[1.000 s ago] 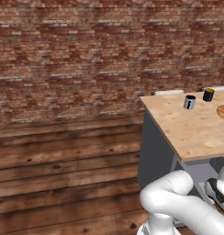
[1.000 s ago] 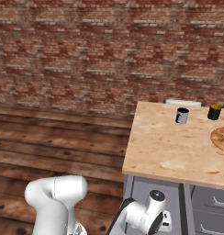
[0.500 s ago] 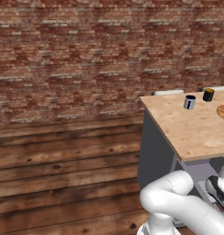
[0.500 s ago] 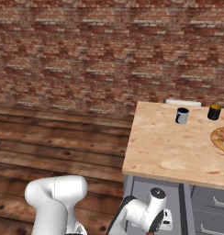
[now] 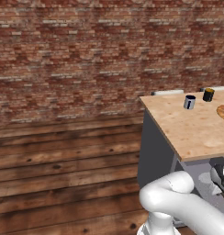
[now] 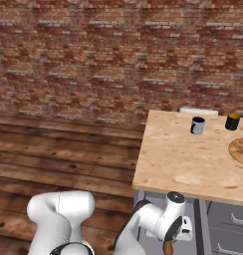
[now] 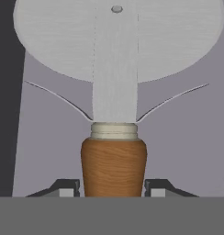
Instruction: Take the pizza cutter from the drawer on the right and place it on the dining counter for cutting.
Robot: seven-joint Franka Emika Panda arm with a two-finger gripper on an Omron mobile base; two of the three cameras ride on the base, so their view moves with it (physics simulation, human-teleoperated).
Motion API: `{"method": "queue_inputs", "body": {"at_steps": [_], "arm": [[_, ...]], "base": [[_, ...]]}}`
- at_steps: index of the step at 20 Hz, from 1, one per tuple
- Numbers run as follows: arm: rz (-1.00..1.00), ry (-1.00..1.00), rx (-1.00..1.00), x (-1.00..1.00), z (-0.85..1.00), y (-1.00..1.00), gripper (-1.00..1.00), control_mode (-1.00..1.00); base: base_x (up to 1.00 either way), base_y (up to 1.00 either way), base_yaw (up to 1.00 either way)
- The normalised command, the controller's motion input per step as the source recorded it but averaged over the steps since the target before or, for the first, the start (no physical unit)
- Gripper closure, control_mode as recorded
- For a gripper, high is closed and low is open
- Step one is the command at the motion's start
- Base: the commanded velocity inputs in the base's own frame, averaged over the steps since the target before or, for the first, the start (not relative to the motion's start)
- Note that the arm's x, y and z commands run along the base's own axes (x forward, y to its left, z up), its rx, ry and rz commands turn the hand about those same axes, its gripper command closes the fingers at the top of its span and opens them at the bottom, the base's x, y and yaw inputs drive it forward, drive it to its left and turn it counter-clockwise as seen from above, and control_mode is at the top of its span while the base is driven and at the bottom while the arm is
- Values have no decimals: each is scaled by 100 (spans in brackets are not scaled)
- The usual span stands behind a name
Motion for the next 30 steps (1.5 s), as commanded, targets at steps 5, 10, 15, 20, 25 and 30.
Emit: {"method": "queue_inputs", "body": {"at_steps": [5, 10, 15, 20, 25, 30], "arm": [[-1, 0, 0, -2, 45, -3, 100, -100], [-5, 0, 0, 0, 59, 0, 100, -100], [-6, 0, 0, -4, 71, 0, 100, -100], [-3, 0, 0, -5, 85, 2, 100, -100], [-2, 0, 0, -1, 84, 9, 100, -100], [-2, 0, 0, 21, 74, 14, 100, -100]], "base": [[0, 0, 0], [0, 0, 0], [0, 0, 0], [0, 0, 0], [0, 0, 0], [0, 0, 0]]}}
